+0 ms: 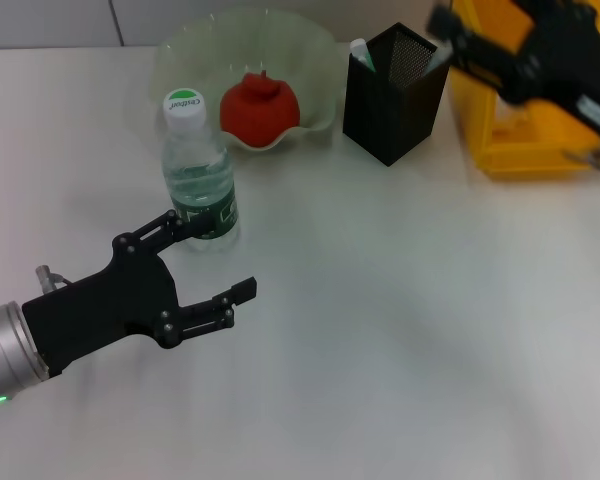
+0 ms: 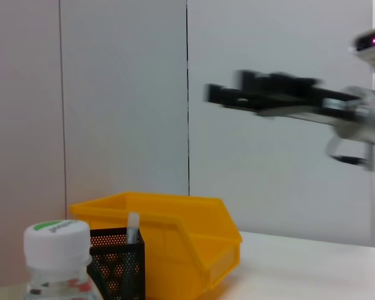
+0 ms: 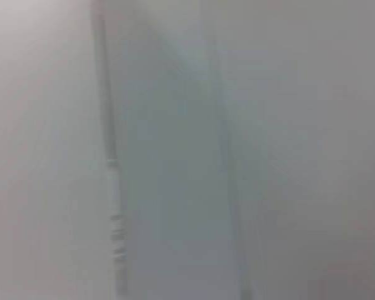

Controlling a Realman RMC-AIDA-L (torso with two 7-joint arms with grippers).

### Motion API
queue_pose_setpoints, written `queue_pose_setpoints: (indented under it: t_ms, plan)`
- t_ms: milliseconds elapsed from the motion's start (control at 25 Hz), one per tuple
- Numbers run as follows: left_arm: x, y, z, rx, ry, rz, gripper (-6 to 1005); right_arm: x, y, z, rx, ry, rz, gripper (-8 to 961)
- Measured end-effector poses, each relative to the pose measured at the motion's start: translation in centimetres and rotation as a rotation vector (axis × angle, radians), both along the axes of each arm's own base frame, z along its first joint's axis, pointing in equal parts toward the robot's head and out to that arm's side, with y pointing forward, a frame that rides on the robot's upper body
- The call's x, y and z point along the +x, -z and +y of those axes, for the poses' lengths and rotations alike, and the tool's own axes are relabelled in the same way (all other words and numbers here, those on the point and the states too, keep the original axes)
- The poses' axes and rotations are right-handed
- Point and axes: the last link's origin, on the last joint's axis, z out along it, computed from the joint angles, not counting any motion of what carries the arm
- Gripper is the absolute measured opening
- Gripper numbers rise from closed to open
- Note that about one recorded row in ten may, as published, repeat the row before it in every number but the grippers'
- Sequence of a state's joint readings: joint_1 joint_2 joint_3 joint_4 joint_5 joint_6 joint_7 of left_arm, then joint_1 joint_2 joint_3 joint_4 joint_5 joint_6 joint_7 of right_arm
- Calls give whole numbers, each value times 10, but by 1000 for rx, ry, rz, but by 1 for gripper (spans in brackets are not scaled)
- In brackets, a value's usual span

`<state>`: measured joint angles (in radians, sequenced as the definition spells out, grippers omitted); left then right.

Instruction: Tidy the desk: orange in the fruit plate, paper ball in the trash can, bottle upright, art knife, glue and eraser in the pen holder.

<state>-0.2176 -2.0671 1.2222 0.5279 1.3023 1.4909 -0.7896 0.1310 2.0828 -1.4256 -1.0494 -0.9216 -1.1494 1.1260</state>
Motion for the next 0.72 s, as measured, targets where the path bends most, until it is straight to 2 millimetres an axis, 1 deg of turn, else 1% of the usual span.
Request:
queue_pose_setpoints:
  t_ms: [80, 200, 320, 400, 520, 720]
  plan:
    - [0, -1, 1, -4, 0, -1, 860, 8, 0, -21, -41, -51, -17, 696]
    - [0, -1, 1, -6, 0, 1, 860, 31, 5, -47, -118, -76, -71, 806]
    - [-1, -3, 0, -10, 3, 2, 860, 55, 17, -72, -219, -96, -123, 822]
    - [-1, -3, -1, -15, 7, -2, 860, 65, 23, -81, -268, -102, -153, 833]
    - [0, -1, -4, -34, 16, 1, 860, 74, 32, -86, -308, -91, -185, 833]
    - [1, 6, -5, -57, 21, 9, 860, 77, 41, -81, -326, -75, -204, 833]
